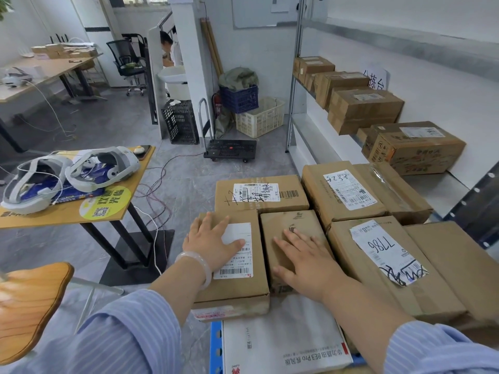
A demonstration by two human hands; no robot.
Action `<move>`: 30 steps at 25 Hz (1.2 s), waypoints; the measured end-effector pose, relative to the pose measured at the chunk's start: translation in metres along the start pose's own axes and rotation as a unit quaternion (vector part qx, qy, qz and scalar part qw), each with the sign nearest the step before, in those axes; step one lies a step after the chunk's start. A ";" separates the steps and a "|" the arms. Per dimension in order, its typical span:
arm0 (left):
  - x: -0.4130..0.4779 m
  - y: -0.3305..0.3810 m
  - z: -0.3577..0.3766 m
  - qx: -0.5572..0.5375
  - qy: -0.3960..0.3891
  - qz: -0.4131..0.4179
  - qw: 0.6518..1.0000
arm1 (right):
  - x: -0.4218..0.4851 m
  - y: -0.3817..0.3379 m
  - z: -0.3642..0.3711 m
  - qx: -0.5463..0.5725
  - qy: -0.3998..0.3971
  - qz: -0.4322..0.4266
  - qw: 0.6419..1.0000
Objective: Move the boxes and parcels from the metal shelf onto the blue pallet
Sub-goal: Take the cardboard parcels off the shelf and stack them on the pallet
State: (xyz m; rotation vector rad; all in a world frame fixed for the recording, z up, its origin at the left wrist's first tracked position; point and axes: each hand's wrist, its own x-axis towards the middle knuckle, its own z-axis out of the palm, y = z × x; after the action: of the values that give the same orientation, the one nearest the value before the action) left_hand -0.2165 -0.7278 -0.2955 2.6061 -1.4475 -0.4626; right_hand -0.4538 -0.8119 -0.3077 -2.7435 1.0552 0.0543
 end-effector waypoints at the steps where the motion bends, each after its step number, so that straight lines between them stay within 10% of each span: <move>1: -0.002 0.002 -0.002 0.005 0.004 0.002 1.000 | -0.002 -0.001 -0.002 0.004 0.006 0.001 1.000; 17: -0.072 0.170 -0.020 0.012 0.147 0.309 0.940 | -0.136 0.031 -0.076 -0.091 0.182 0.177 0.963; 30: -0.262 0.297 0.093 0.029 -0.002 0.637 0.770 | -0.429 -0.026 0.015 -0.036 0.170 0.590 0.789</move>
State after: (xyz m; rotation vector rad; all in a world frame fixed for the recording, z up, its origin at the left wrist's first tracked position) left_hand -0.6164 -0.6612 -0.2545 1.0535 -2.6976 -0.1936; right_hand -0.7552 -0.5069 -0.2727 -1.6881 2.7014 -0.2280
